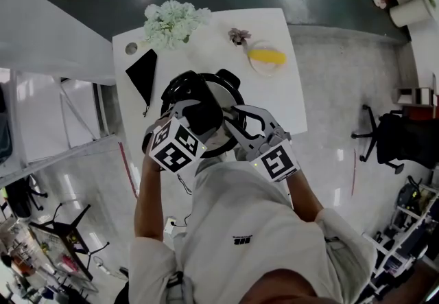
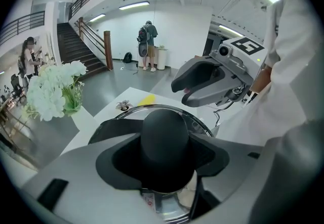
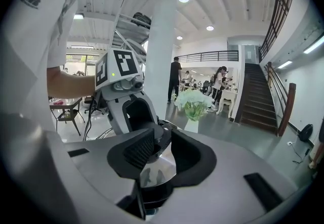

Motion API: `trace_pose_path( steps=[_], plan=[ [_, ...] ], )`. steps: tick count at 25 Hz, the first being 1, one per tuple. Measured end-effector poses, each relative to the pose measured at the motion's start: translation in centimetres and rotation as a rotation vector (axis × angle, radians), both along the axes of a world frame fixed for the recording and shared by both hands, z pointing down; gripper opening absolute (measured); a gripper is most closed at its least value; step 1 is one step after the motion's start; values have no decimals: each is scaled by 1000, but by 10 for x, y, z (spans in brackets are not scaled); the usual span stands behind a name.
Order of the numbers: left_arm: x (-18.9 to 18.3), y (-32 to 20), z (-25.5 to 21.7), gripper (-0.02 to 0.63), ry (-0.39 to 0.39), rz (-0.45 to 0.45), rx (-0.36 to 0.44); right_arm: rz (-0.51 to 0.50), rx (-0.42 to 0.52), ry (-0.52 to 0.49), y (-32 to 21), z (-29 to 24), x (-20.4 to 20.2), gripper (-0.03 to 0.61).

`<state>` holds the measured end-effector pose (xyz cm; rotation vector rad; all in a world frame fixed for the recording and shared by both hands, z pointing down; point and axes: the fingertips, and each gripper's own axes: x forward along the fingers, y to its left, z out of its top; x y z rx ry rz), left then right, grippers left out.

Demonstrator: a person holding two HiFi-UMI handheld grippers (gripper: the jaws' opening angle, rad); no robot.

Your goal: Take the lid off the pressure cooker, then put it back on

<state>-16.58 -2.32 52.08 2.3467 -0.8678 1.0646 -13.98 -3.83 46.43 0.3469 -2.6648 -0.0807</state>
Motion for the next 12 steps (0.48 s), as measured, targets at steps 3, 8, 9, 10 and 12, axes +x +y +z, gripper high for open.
trace_pose_path(
  steps=[3,8,9,10,12],
  plan=[
    [1,0,0,288,1,-3,1,-2,-4,-2,-1,0,0,107],
    [0,0,-1,288,2,-32,6,-6,-7,-7,-1,0,1,107],
    [0,0,-1,288,2,-39,4,-6,-8,-8,-2,0,2,106],
    [0,0,-1,288,2,-48,3,-6,-9,-8,-2,0,3,106],
    [0,-1,-1,288,0,-69,0,-11,-10,-5,-2,1,4,106]
  ],
)
